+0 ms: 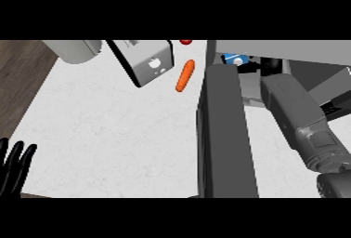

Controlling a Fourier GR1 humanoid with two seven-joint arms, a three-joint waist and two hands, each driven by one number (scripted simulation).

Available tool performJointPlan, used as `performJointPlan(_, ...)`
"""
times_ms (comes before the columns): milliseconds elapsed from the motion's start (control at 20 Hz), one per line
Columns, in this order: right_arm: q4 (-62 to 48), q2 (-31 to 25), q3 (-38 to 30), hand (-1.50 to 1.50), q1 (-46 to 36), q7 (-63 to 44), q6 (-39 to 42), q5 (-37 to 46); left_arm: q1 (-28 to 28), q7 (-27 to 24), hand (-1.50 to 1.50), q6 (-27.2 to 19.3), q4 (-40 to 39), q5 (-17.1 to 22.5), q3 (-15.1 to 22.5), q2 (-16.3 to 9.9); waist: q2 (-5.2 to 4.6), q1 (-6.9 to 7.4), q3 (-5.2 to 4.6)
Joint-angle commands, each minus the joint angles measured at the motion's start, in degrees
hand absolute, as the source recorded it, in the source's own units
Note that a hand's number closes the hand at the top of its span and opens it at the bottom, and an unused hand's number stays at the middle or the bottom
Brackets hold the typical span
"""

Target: Pick up the milk, place it into the microwave and close the microwave

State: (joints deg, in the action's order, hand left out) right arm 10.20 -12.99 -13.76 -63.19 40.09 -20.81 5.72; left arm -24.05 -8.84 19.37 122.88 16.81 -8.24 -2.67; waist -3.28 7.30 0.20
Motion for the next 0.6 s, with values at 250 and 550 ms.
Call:
performJointPlan(250, -3.4, -2.8, 3.2, -1.50, -2.0, -0.8, -16.8, 5.5, 3.8, 0.7, -1.50, -1.2, -0.6, -3.5, 0.2, -1.1, -1.67, 2.30, -0.09)
performJointPlan(550, -5.0, -1.5, 3.6, -1.50, -2.6, -1.9, -22.2, 6.3, 3.9, 0.4, -1.50, -0.6, -1.6, -5.3, 1.5, -1.3, -1.77, 3.42, 0.04)
